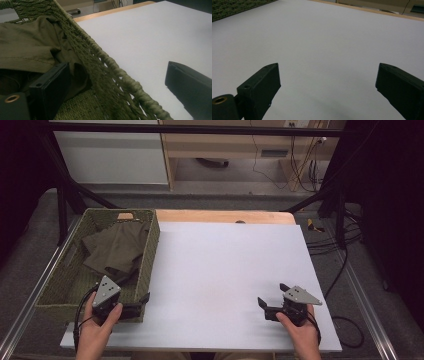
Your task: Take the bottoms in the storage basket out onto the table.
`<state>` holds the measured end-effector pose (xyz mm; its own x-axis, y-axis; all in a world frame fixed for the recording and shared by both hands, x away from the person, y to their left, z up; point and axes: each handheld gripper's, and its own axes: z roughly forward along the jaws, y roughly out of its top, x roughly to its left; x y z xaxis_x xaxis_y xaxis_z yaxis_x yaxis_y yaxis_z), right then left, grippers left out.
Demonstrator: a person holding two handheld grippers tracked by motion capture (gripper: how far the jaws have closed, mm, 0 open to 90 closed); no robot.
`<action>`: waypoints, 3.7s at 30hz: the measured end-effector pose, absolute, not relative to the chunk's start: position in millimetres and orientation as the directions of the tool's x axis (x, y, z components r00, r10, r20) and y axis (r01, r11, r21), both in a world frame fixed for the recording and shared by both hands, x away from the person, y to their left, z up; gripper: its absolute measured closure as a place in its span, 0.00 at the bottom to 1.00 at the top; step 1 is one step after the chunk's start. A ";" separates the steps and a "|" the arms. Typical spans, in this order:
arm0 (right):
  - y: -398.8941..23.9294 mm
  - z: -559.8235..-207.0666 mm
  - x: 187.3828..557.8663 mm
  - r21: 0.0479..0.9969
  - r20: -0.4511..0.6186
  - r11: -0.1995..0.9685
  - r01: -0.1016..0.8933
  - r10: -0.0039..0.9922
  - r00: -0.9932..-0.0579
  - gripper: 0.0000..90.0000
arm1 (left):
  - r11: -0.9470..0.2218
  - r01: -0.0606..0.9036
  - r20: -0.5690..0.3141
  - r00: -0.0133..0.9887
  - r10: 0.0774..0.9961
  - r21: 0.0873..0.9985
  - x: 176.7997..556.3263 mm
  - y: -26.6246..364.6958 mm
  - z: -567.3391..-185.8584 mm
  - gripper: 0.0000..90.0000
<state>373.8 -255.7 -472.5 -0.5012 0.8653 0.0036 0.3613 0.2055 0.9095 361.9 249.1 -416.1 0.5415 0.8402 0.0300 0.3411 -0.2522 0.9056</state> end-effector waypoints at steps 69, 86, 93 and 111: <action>-246.8 -471.8 365.8 0.896 -0.052 0.274 0.349 0.846 -0.531 0.09 | -0.447 0.539 0.229 0.424 0.876 0.714 494.4 276.4 -378.3 0.11; -244.3 -472.0 365.7 0.891 -0.062 0.285 0.353 0.846 -0.529 0.09 | -0.390 0.570 0.198 0.370 0.908 0.723 513.8 291.7 -396.2 0.12; -245.1 -472.1 366.3 0.890 -0.060 0.284 0.356 0.848 -0.526 0.09 | -0.409 0.569 0.199 0.395 0.897 0.714 511.8 287.0 -397.3 0.11; -242.8 -472.8 365.9 0.885 -0.060 0.299 0.358 0.833 -0.549 0.09 | -0.455 0.694 0.200 0.420 0.885 0.558 528.3 286.4 -432.7 0.04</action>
